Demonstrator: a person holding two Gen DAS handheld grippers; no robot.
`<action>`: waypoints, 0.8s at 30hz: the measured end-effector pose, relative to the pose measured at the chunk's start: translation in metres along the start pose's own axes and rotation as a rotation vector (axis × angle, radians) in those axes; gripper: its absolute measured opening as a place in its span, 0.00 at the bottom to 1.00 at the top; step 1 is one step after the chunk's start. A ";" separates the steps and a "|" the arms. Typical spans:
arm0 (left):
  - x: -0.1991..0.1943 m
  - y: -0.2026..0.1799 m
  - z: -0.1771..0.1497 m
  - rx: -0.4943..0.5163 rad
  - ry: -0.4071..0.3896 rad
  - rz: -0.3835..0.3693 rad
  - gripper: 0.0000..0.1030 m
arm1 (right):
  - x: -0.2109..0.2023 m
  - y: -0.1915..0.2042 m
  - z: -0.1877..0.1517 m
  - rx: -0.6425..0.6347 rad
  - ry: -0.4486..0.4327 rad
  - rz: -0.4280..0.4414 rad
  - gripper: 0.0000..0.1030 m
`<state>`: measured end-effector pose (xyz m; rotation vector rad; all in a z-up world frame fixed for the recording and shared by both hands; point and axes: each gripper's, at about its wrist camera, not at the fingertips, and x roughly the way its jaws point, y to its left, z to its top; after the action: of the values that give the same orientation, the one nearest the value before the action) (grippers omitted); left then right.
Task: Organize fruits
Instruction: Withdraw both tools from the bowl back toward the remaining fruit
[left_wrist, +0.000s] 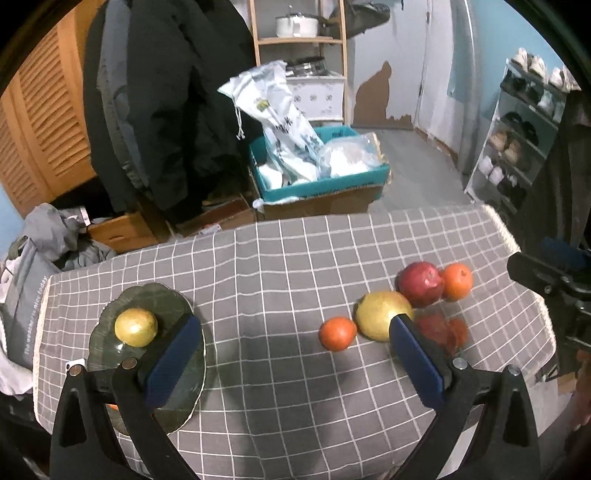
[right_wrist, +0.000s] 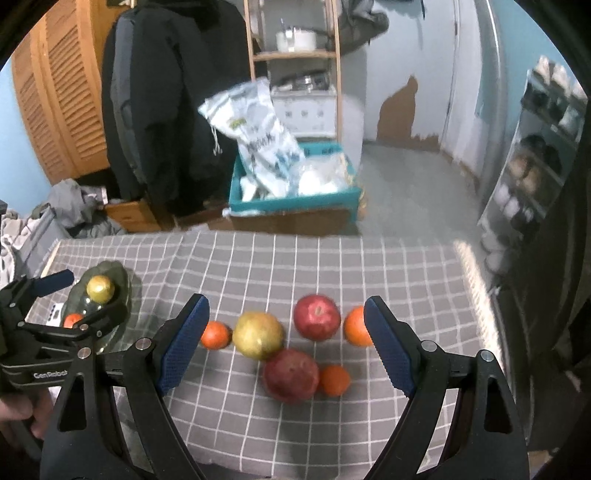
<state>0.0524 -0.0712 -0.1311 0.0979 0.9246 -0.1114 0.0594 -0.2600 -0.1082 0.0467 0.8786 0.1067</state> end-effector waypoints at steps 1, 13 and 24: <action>0.006 -0.001 -0.002 0.008 0.011 0.004 1.00 | 0.005 -0.002 -0.004 0.002 0.016 -0.001 0.83; 0.065 -0.003 -0.026 -0.001 0.165 -0.004 1.00 | 0.073 -0.008 -0.042 -0.027 0.242 -0.014 0.83; 0.105 -0.001 -0.045 -0.001 0.258 0.010 1.00 | 0.121 -0.003 -0.066 -0.057 0.385 -0.001 0.83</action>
<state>0.0796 -0.0723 -0.2423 0.1174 1.1812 -0.0898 0.0853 -0.2501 -0.2428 -0.0285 1.2599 0.1423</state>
